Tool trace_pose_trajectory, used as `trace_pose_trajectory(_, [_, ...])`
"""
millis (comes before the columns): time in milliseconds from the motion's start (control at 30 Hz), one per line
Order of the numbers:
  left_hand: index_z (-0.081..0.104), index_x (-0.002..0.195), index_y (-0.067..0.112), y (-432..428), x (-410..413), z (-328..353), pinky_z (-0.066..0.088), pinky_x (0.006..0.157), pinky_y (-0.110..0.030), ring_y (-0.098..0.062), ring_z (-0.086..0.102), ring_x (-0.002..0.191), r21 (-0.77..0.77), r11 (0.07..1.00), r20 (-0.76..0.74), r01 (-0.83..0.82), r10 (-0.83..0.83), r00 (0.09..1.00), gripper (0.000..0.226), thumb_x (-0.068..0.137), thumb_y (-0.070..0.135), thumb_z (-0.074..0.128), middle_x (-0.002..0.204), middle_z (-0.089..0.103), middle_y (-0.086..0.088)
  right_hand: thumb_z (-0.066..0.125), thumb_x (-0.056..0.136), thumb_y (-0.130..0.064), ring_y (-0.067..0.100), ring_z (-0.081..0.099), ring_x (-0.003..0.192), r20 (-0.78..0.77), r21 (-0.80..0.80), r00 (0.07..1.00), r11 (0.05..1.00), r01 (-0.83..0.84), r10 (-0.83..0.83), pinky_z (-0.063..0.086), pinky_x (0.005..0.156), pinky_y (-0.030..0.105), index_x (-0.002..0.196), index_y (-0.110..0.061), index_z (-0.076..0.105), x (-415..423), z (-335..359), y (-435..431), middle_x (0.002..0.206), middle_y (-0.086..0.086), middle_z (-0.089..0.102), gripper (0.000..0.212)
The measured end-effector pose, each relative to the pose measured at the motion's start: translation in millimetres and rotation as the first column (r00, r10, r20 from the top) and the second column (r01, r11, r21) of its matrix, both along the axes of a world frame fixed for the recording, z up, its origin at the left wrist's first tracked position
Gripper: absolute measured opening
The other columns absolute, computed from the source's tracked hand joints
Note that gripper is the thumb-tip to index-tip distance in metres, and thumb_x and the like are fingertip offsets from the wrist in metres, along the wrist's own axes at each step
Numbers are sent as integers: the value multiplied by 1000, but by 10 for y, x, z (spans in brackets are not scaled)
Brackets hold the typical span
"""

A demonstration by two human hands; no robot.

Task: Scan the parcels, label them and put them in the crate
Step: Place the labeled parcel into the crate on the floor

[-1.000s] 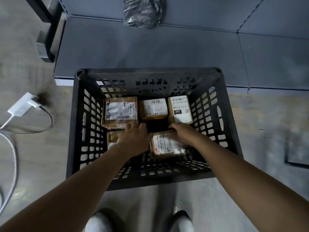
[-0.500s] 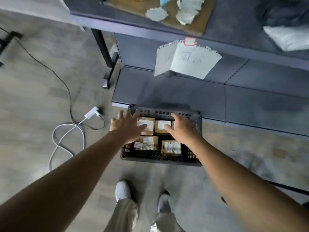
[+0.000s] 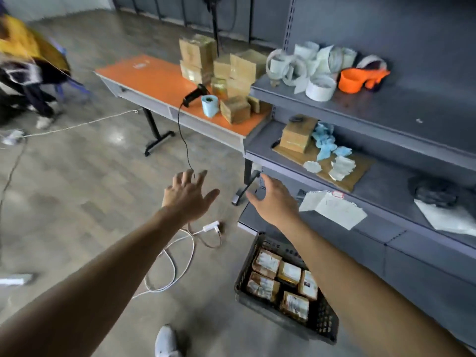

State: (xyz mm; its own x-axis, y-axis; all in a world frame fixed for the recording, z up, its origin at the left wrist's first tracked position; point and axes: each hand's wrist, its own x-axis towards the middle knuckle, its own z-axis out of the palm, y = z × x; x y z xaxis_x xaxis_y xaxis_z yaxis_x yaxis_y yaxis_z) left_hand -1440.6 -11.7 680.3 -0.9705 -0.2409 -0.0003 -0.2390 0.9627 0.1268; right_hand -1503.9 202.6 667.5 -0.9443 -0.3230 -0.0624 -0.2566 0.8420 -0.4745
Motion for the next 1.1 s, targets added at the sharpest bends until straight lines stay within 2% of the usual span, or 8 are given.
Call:
trace_pose_trajectory(233, [15, 152, 31, -1298, 149, 263, 28, 111, -49, -31, 13, 145, -106, 994, -66, -15, 8, 998, 73, 91, 69, 27, 157, 19, -7, 42, 93, -64, 27, 32, 139, -126, 180, 990, 983, -37, 61, 36, 106, 49, 152, -24, 25, 17, 355, -1352, 152, 6, 37, 73])
trace_pose_trajectory(600, [28, 147, 29, -3904, -4, 520, 35, 104, -49, -29, 21, 140, -52, 998, -148, -21, 13, 989, 68, 90, 66, 36, 150, 28, -6, 36, 95, -64, 26, 32, 140, -56, 90, 998, 996, 16, -11, 38, 106, 50, 153, -29, 21, -207, 598, -4012, 155, 5, 32, 69])
trace_pose_trajectory(733, [21, 150, 33, -4484, -133, 593, 36, 103, -49, -30, 23, 138, -19, 999, -142, -33, 30, 989, 69, 91, 66, 34, 148, 31, -6, 34, 96, -63, 25, 32, 140, -74, 132, 997, 991, 6, 4, 37, 107, 50, 153, -30, 21, -336, 712, -4599, 155, 4, 33, 67])
trace_pose_trajectory(900, [26, 147, 29, -5037, -469, 639, 35, 104, -48, -29, 23, 137, -4, 999, -135, -45, 44, 990, 67, 92, 65, 33, 147, 30, -4, 32, 96, -64, 25, 28, 143, -89, 135, 996, 991, 18, -6, 37, 108, 51, 154, -28, 19, -725, 787, -5182, 158, 4, 28, 69])
trace_pose_trajectory(1100, [29, 144, 29, -5585, -1295, 661, 37, 103, -47, -28, 26, 135, -39, 999, -122, -3, -2, 993, 63, 92, 65, 30, 144, 33, -5, 33, 96, -62, 26, 32, 140, -94, 53, 994, 997, 55, -50, 36, 107, 50, 152, -29, 22, -1471, 654, -5724, 154, 4, 32, 66])
